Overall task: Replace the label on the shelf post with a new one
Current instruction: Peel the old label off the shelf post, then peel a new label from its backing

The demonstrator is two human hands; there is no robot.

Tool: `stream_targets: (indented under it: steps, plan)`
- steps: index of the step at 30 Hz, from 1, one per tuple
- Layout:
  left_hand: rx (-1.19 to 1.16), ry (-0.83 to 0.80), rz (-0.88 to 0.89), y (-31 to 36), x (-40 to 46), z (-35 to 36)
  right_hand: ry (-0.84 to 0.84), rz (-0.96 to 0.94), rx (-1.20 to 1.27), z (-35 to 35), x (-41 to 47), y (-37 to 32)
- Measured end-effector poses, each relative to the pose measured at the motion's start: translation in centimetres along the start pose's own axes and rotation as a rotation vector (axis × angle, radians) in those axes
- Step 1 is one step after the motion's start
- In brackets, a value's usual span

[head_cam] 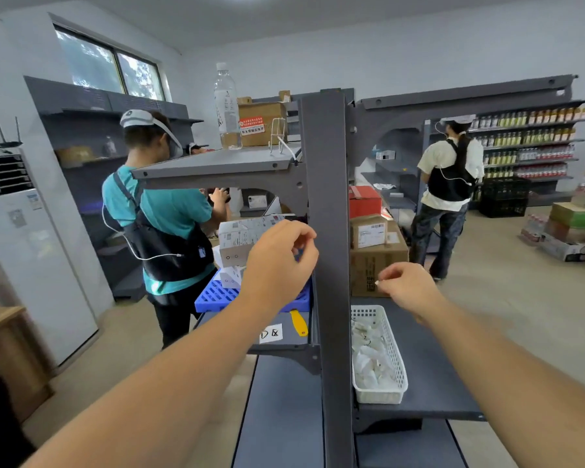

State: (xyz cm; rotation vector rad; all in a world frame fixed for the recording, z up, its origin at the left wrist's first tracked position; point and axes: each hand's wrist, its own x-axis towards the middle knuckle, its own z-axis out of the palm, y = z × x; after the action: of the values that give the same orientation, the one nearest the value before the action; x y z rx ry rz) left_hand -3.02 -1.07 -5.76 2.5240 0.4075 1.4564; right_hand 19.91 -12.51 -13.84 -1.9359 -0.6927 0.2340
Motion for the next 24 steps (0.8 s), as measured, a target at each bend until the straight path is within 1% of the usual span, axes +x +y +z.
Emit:
stream_targets:
  steps: [4,6,12,18,24]
  plan:
    - [0.035,-0.009,-0.032,-1.6,-1.0,-0.6,-0.061,-0.05,-0.202,1.5,0.4,1.4]
    - [0.053,-0.012,-0.055,-2.5,-1.4,-0.9,-0.072,-0.059,-0.26,2.1,0.6,1.7]
    - [0.1,-0.045,-0.109,-4.9,-2.4,-1.2,-0.059,-0.055,-0.274,3.0,0.8,1.6]
    - [0.163,-0.114,-0.142,-7.1,-3.2,-0.3,-0.06,-0.07,-0.247,2.6,0.5,0.8]
    - [0.193,-0.205,-0.233,-9.1,-4.0,0.9,-0.022,-0.083,-0.192,1.4,0.0,0.3]
